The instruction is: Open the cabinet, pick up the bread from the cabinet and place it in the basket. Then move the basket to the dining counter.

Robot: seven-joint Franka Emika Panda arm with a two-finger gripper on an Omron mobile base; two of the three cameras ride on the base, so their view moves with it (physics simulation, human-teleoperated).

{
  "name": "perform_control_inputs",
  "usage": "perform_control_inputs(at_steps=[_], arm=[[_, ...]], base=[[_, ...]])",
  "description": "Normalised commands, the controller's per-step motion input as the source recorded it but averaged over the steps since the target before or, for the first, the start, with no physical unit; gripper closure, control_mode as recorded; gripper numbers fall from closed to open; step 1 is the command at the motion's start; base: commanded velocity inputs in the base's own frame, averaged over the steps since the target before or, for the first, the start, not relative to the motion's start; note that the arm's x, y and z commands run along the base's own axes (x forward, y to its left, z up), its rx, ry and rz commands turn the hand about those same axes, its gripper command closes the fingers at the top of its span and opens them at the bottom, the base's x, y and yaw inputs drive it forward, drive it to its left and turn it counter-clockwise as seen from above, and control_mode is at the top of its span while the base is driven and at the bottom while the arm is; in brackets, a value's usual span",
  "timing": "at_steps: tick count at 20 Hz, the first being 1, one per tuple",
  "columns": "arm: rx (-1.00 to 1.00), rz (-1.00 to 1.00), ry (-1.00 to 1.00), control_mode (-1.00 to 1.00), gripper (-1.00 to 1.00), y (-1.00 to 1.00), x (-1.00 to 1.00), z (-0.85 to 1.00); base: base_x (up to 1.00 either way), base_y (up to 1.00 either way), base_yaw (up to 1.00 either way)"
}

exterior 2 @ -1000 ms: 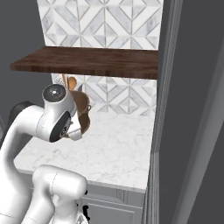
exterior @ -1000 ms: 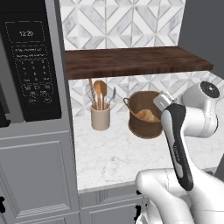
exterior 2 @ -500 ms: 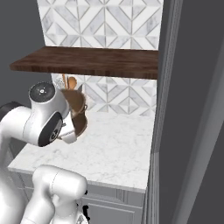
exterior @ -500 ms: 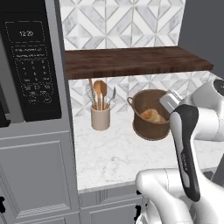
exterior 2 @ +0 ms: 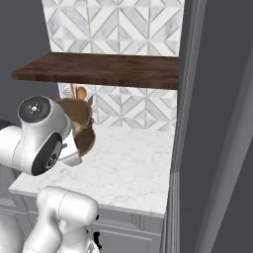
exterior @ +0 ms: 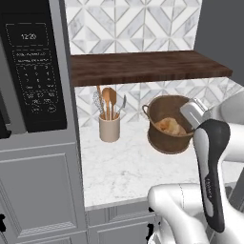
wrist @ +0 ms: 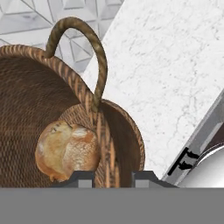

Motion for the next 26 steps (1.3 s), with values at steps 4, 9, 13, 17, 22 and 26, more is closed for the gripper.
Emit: perform_control_inputs(at_steps=[4, 9, 13, 17, 22, 26], arm=[[0.00, 0.00, -0.08, 1.00, 1.00, 0.04, -0.29, 0.22], [0.00, 0.00, 0.00, 1.00, 1.00, 0.00, 0.00, 0.00], [0.00, 0.00, 0.00, 1.00, 1.00, 0.00, 0.00, 0.00], [0.00, 0.00, 0.00, 1.00, 1.00, 0.00, 0.00, 0.00], [0.00, 0.00, 0.00, 1.00, 1.00, 0.00, 0.00, 0.00], [0.00, 0.00, 0.00, 1.00, 1.00, 0.00, 0.00, 0.00]], base=[[-0.10, 0.02, 0.00], [-0.85, 0.11, 0.00], [-1.00, 0.83, 0.06], [-1.00, 1.00, 0.33], [-0.49, 0.98, 0.71], [-0.19, 0.84, 0.86]])
